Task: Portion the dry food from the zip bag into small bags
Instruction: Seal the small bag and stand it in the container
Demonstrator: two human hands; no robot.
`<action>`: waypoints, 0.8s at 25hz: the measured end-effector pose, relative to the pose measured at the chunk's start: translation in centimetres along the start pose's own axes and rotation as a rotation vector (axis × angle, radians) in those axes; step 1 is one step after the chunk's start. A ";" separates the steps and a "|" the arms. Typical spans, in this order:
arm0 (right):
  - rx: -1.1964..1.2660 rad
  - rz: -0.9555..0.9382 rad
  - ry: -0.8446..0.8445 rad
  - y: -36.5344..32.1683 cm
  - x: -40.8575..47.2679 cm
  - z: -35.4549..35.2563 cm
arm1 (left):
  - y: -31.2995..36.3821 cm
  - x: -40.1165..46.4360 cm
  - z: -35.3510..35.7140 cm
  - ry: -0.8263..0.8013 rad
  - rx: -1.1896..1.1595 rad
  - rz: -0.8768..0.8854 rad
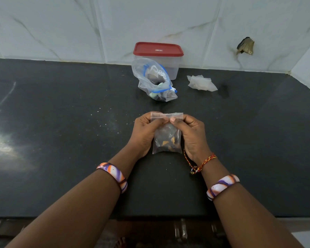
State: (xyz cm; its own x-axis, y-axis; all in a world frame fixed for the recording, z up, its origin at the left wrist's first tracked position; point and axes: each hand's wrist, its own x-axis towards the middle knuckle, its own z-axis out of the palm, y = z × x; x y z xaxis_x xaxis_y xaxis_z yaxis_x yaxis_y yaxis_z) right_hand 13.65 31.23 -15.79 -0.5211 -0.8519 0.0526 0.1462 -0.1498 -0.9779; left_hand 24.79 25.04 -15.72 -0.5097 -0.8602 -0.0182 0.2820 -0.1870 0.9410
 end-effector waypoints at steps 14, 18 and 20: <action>0.228 0.159 0.143 -0.3 0.7 0.0 | 0.0 0.1 0.4 0.052 -0.015 -0.074; 0.156 0.170 0.075 -1.3 0.6 -0.4 | 0.4 0.3 0.6 0.043 0.052 -0.055; 0.110 0.151 0.071 -2.0 0.6 -0.7 | 1.0 0.1 1.1 0.022 0.054 -0.071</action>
State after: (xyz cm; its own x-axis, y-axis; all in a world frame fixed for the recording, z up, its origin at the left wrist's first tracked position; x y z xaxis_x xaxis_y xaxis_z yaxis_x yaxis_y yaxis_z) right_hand 12.44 31.37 -13.98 -0.5437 -0.8319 -0.1115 0.3163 -0.0800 -0.9453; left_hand 24.14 25.26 -14.41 -0.5089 -0.8559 -0.0921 0.2016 -0.2225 0.9539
